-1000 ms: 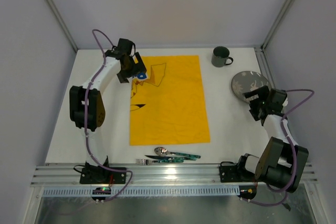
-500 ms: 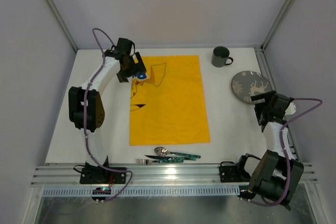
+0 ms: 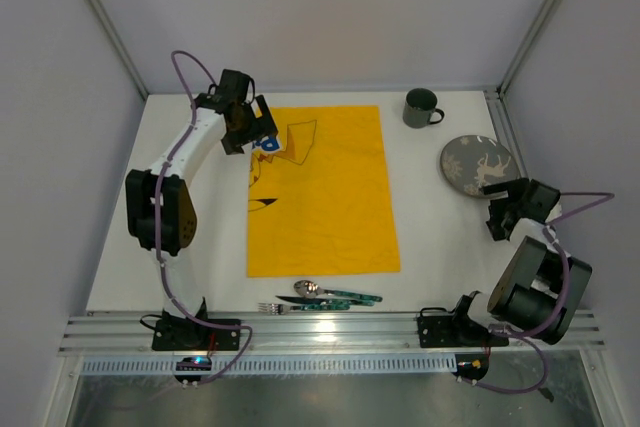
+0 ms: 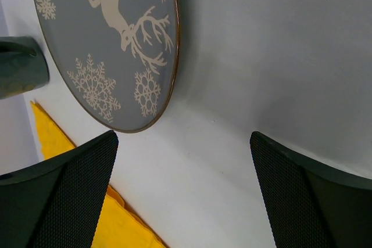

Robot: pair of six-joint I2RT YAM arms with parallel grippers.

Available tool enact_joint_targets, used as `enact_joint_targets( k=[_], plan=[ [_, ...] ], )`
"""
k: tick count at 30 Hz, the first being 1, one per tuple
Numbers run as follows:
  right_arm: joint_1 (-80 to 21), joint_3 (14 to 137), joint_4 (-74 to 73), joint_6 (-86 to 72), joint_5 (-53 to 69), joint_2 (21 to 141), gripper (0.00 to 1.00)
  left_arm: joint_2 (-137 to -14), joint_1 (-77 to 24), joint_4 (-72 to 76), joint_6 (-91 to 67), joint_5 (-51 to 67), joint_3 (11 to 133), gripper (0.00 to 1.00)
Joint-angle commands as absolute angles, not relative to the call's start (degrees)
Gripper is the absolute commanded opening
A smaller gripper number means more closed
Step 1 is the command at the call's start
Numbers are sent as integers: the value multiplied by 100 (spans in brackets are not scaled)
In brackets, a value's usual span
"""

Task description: Set the dinner table for one person

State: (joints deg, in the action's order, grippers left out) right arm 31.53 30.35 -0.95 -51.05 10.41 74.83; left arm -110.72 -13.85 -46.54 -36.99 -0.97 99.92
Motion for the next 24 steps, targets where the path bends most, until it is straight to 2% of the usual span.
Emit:
enact_joint_targets(
  k=[1,14,24],
  plan=[
    [3331,3305,395,-5036,1353,7742,99,-10758,-1380,-4588,-3595,-79,9976,99],
    [3595,3647,764,-5062,1353,8516,98,-10679,-1380,-4597,-3683,-27,9993,99],
    [3603,4069,897,-5186,1495,9316,96,-10240,-1380,-4254,-3955,343,9431,99]
  ],
)
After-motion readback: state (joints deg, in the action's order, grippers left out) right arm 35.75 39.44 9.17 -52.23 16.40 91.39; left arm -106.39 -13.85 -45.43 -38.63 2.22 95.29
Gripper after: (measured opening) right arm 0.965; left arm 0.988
